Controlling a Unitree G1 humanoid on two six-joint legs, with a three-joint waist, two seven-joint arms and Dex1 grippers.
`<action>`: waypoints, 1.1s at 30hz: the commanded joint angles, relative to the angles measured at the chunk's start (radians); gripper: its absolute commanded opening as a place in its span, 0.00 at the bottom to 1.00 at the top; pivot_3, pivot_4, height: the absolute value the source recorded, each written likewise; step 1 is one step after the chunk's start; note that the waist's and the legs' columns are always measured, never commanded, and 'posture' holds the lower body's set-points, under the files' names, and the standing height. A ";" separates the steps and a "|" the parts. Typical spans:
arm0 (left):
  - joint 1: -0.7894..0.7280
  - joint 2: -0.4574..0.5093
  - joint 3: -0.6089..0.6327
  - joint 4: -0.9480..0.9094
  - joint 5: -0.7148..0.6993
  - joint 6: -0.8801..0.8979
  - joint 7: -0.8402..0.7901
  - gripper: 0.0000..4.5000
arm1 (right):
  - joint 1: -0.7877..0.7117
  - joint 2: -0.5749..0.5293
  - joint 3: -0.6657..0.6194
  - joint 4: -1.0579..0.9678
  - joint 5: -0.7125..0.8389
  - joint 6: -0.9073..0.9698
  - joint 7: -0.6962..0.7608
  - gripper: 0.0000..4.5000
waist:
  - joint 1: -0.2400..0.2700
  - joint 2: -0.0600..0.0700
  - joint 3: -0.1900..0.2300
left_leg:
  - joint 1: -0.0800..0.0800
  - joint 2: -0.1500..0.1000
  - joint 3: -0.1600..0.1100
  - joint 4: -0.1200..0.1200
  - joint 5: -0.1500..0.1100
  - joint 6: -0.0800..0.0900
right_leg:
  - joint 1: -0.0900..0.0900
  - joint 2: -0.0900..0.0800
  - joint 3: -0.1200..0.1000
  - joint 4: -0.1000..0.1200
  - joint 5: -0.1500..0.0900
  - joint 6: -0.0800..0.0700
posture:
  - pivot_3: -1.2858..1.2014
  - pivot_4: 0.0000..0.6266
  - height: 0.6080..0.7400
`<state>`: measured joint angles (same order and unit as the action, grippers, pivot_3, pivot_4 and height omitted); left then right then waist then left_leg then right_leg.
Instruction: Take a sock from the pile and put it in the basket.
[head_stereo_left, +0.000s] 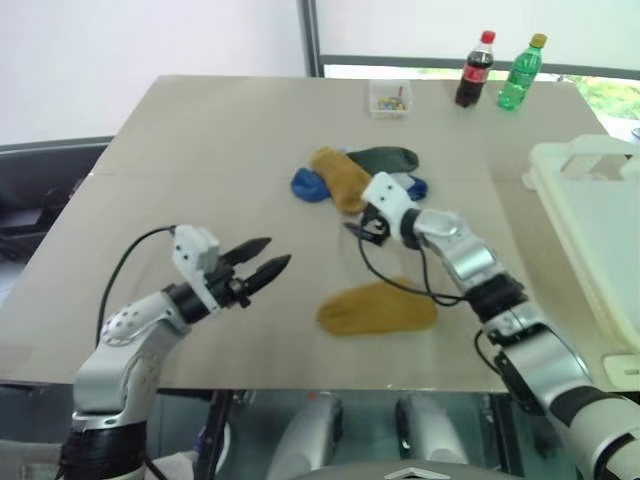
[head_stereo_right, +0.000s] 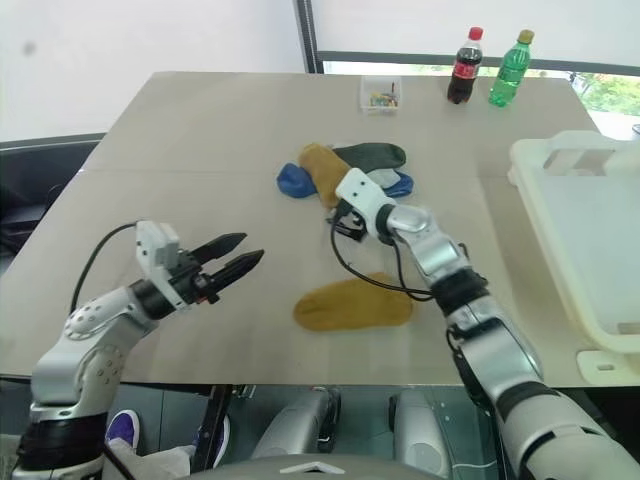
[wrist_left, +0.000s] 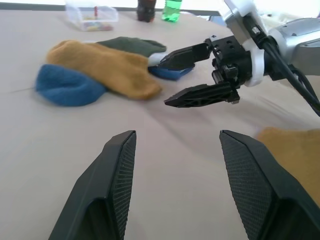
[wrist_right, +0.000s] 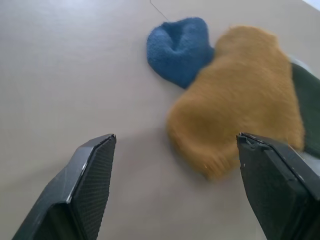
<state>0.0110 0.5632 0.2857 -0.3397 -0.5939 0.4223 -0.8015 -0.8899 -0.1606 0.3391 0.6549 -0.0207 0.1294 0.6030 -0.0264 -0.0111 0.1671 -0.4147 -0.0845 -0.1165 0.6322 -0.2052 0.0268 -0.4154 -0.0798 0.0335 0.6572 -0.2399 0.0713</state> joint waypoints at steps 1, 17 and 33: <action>0.016 0.010 0.038 -0.070 -0.029 -0.007 0.016 0.63 | -0.069 0.048 -0.030 0.166 -0.020 -0.107 -0.020 0.87 | 0.000 0.000 0.000 | 0.000 0.000 -0.001 0.000 0.000 0.000 | 0.000 0.000 0.000 0.000 0.000 0.000 | 0.52 0.24 1.00; 0.082 0.003 0.116 -0.085 -0.050 -0.044 0.048 0.63 | -0.154 0.118 -0.112 0.417 -0.048 -0.176 0.050 0.01 | -0.016 0.001 0.000 | 0.003 0.000 -0.001 0.000 -0.001 0.001 | 0.000 0.001 0.000 0.003 0.001 -0.001 | 0.52 0.24 1.00; 0.027 0.037 0.023 0.015 -0.018 -0.017 -0.004 0.63 | 0.177 -0.224 0.046 -0.340 -0.063 0.046 0.514 0.01 | -0.011 0.002 0.000 | 0.002 0.001 -0.001 0.001 -0.002 0.002 | 0.000 0.001 -0.001 0.004 0.001 -0.001 | 0.52 0.24 1.00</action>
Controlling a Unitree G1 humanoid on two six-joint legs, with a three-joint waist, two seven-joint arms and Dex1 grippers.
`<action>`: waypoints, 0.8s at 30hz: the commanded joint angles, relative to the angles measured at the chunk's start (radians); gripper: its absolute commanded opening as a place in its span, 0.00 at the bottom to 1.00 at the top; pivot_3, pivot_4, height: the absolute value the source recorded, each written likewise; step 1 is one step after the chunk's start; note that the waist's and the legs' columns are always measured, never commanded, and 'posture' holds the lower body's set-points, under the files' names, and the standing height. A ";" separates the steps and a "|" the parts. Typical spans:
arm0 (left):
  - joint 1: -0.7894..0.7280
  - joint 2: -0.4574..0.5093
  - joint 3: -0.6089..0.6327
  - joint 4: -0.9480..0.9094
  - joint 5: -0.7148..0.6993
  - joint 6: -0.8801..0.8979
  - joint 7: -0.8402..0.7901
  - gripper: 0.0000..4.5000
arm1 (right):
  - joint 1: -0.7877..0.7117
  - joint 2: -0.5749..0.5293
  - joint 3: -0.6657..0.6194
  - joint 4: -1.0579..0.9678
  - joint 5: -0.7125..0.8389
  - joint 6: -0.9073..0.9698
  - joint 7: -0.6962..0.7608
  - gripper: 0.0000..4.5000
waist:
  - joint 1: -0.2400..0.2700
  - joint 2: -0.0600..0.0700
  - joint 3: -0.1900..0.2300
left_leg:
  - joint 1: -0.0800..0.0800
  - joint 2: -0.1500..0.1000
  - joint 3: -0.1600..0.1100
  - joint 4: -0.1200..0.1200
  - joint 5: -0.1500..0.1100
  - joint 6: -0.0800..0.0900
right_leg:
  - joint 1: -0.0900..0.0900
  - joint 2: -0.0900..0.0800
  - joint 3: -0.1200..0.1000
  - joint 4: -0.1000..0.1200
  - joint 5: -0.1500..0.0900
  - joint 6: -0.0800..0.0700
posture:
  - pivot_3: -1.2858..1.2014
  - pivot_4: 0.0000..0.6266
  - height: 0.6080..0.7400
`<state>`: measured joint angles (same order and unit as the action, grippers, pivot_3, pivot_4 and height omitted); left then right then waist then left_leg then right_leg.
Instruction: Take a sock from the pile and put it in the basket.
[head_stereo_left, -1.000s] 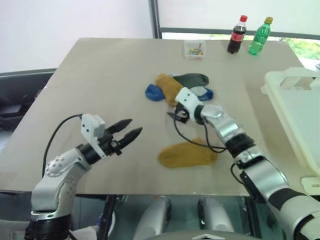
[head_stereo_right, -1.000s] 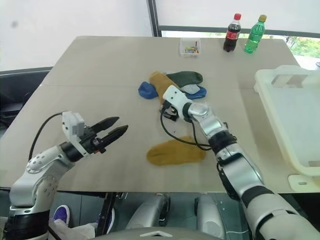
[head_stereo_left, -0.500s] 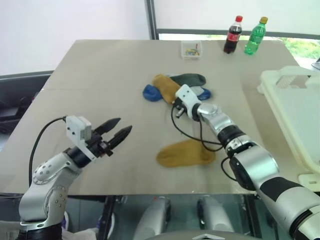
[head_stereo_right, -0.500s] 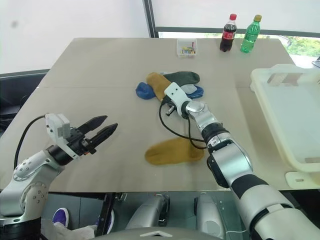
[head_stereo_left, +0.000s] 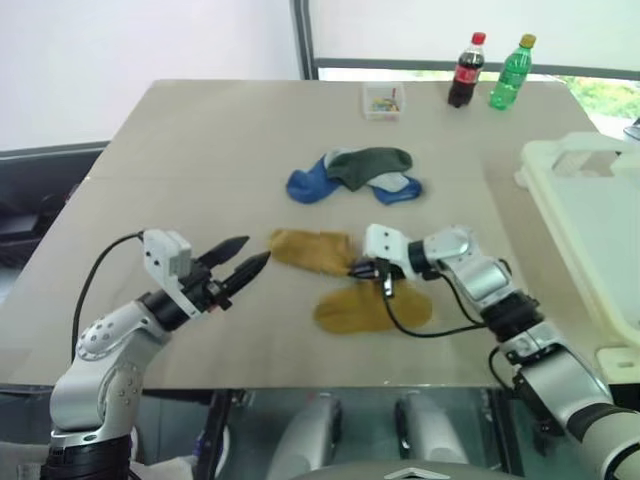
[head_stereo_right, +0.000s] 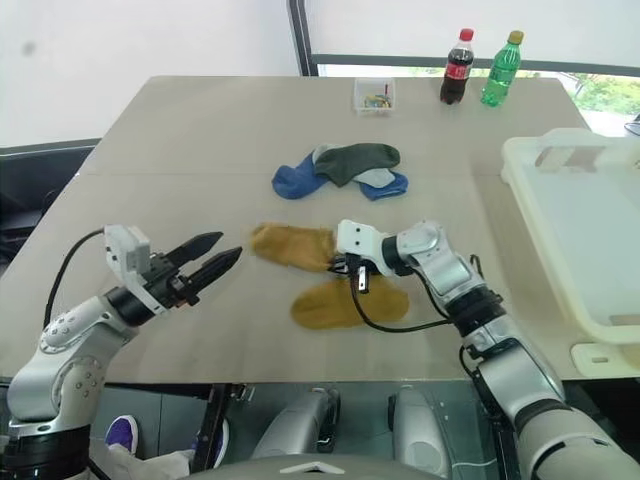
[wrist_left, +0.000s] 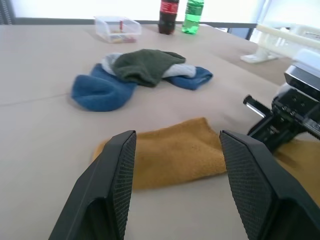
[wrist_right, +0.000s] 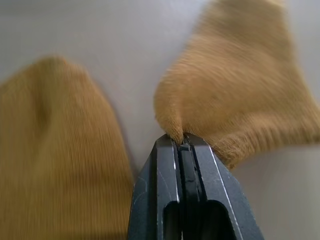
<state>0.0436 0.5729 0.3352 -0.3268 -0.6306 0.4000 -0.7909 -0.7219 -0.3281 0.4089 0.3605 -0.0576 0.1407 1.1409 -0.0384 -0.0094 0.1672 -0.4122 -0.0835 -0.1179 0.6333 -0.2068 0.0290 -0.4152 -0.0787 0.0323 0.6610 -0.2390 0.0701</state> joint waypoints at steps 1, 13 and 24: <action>-0.008 0.032 -0.038 0.008 0.031 0.006 -0.011 0.63 | 0.011 -0.071 -0.030 -0.059 -0.023 0.044 -0.023 0.01 | 0.001 0.000 0.000 | 0.000 0.000 0.000 0.000 0.000 0.000 | 0.000 0.000 0.000 0.000 0.000 0.000 | 0.52 0.24 1.00; -0.109 0.048 -0.100 0.115 0.112 0.008 0.016 0.63 | 0.069 -0.160 -0.086 -0.172 0.034 -0.006 -0.032 0.65 | 0.007 0.000 0.000 | -0.001 0.000 0.000 0.000 0.000 0.000 | 0.000 -0.001 0.000 -0.001 0.000 0.000 | 0.52 0.24 1.00; -0.425 -0.050 -0.249 0.340 0.228 0.125 0.165 0.63 | 0.084 -0.065 -0.234 -0.305 0.179 0.476 -0.249 0.65 | 0.026 0.000 0.000 | -0.002 -0.001 -0.001 0.000 0.000 0.000 | 0.000 -0.001 -0.001 -0.001 0.000 0.000 | 0.52 0.24 1.00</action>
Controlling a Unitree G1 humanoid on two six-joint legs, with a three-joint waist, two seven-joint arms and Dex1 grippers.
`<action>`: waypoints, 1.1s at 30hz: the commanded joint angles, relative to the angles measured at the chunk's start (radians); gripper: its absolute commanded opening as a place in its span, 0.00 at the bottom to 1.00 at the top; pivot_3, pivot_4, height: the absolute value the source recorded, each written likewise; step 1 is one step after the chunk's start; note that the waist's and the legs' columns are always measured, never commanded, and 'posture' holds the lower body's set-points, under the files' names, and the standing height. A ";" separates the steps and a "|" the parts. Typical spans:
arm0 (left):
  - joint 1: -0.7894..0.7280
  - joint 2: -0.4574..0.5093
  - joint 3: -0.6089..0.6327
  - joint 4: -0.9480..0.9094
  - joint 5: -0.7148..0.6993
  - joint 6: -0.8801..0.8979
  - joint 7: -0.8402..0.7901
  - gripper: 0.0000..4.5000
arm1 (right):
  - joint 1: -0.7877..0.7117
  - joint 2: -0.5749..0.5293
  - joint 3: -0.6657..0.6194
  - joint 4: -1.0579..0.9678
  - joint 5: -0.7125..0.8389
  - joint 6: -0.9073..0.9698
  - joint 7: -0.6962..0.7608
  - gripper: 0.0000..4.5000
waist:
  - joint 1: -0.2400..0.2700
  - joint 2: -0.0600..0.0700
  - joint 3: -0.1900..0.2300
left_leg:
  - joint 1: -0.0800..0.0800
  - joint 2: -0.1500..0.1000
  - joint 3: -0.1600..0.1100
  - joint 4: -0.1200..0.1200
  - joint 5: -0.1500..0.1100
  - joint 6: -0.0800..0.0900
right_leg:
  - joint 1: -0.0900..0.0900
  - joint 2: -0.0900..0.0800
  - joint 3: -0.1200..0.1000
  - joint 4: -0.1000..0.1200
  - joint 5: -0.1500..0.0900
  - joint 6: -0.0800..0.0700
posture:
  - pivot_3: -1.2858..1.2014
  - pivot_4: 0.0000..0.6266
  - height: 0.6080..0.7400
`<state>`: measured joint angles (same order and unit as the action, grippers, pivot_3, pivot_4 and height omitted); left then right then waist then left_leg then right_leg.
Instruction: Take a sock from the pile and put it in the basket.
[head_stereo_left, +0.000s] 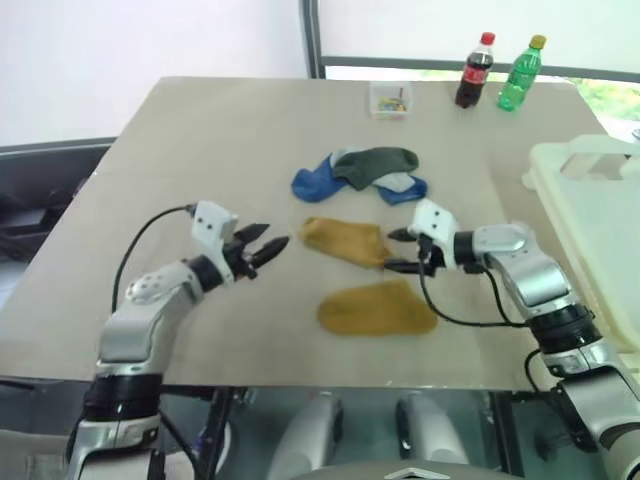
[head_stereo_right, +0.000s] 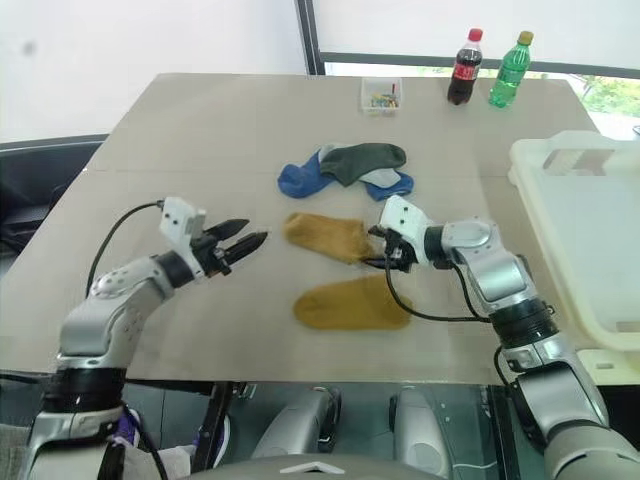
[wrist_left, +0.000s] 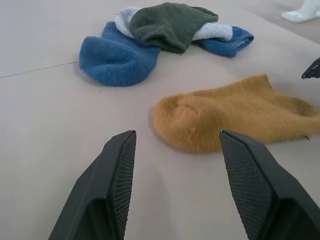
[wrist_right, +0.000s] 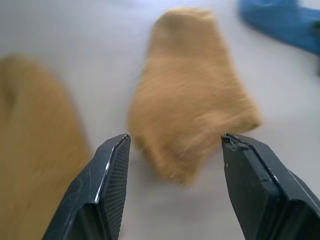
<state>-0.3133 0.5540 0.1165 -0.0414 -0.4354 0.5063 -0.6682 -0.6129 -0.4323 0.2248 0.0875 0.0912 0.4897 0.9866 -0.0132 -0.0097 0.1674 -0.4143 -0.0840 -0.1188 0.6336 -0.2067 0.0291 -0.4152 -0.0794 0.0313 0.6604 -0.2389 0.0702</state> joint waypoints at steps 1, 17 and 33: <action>-0.094 -0.046 -0.041 0.085 0.049 0.022 0.059 0.63 | -0.029 0.055 -0.056 -0.028 0.033 0.160 -0.121 0.65 | 0.001 0.000 0.000 | 0.000 0.000 0.000 0.000 0.000 0.000 | 0.000 0.000 0.000 0.000 0.000 0.000 | 0.52 0.24 1.00; -0.120 -0.156 -0.040 0.090 0.005 0.112 0.038 0.00 | -0.007 0.073 -0.024 -0.012 0.033 0.188 -0.190 0.01 | -0.004 -0.001 0.000 | 0.000 0.000 0.001 0.000 0.002 -0.003 | 0.000 0.000 0.001 0.000 0.000 0.000 | 0.52 0.24 1.00; 0.288 -0.033 0.081 -0.529 -0.386 0.430 0.031 0.00 | 0.297 -0.272 -0.141 -0.627 0.284 0.460 -0.070 0.01 | 0.003 -0.001 0.000 | -0.002 0.000 0.000 0.000 -0.001 0.001 | 0.001 -0.006 -0.001 -0.004 0.000 0.000 | 0.52 0.24 1.00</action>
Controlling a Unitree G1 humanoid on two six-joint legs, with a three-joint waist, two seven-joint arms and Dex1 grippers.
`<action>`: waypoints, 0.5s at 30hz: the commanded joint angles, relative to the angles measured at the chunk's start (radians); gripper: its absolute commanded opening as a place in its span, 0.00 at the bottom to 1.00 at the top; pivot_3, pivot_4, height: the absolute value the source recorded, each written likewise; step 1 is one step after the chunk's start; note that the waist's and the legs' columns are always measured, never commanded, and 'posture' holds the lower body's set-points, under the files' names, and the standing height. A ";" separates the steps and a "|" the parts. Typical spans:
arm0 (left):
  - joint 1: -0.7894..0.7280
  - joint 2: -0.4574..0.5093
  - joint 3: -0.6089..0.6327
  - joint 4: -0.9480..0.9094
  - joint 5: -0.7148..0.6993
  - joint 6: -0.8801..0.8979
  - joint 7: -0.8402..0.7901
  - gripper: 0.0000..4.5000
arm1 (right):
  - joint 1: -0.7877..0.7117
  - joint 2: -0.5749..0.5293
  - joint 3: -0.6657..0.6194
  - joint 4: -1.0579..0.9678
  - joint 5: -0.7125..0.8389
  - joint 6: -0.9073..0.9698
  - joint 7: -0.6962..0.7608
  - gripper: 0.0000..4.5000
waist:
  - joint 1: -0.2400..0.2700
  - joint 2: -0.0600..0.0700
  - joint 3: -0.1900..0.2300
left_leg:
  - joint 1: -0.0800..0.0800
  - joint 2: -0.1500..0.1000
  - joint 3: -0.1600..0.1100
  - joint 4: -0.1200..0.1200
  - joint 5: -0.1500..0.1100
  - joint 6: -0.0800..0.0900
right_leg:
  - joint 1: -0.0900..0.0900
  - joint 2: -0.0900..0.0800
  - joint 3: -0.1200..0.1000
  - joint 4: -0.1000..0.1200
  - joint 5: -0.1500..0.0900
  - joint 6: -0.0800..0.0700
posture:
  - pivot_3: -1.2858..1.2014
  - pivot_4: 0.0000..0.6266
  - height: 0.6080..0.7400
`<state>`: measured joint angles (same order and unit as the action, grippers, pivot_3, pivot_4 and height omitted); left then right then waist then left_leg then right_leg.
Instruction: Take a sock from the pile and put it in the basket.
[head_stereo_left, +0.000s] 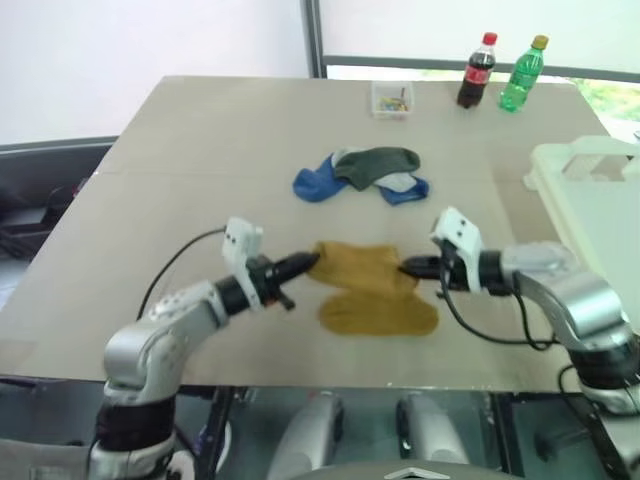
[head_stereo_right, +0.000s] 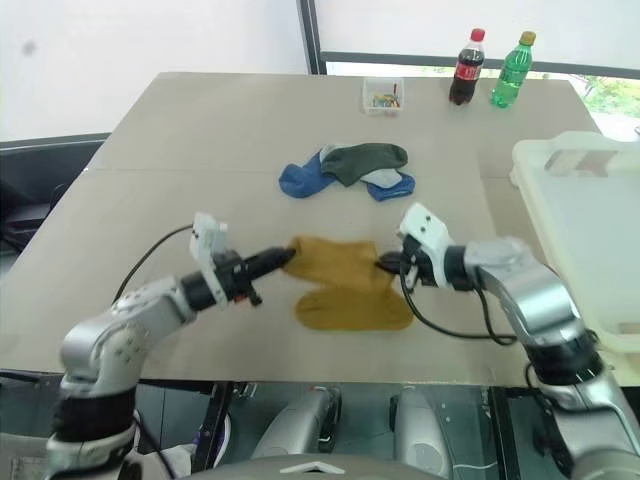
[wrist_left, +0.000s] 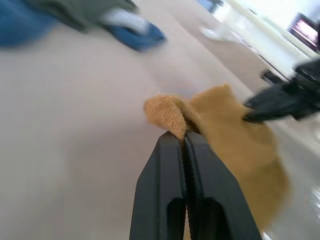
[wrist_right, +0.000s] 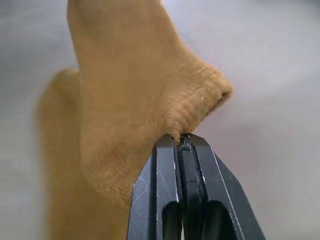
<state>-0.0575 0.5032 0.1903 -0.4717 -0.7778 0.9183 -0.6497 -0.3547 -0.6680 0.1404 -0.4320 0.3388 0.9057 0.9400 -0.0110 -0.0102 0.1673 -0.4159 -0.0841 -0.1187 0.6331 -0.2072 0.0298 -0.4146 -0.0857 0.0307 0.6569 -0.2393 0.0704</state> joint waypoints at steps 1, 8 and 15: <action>0.045 0.019 0.002 -0.116 -0.049 0.020 0.021 0.00 | 0.053 -0.047 -0.062 -0.124 0.042 0.053 -0.034 0.01 | 0.003 0.000 0.000 | 0.000 0.000 0.000 0.000 0.000 0.000 | 0.000 0.000 0.000 0.000 0.000 0.000 | 0.52 0.24 1.00; 0.133 -0.010 -0.062 -0.159 -0.004 -0.029 0.075 0.00 | 0.128 -0.082 -0.071 -0.169 0.033 0.050 -0.117 0.01 | 0.005 -0.001 0.000 | 0.002 0.001 0.000 0.001 0.000 0.000 | 0.003 0.000 -0.001 0.000 -0.002 -0.002 | 0.52 0.24 1.00; 0.175 -0.017 -0.122 -0.132 0.052 -0.079 0.096 0.00 | 0.168 -0.098 -0.040 -0.150 0.010 0.007 -0.147 0.01 | 0.012 -0.001 0.000 | 0.001 0.000 0.000 0.001 0.000 0.000 | 0.003 0.000 -0.001 -0.001 -0.002 -0.002 | 0.52 0.24 1.00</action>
<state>0.1063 0.4909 0.0711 -0.5911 -0.7375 0.8672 -0.5589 -0.1970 -0.7515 0.1036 -0.5700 0.3595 0.9404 0.8045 0.0010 -0.0108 0.1675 -0.4149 -0.0836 -0.1186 0.6343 -0.2070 0.0299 -0.4118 -0.0859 0.0293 0.6555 -0.2410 0.0684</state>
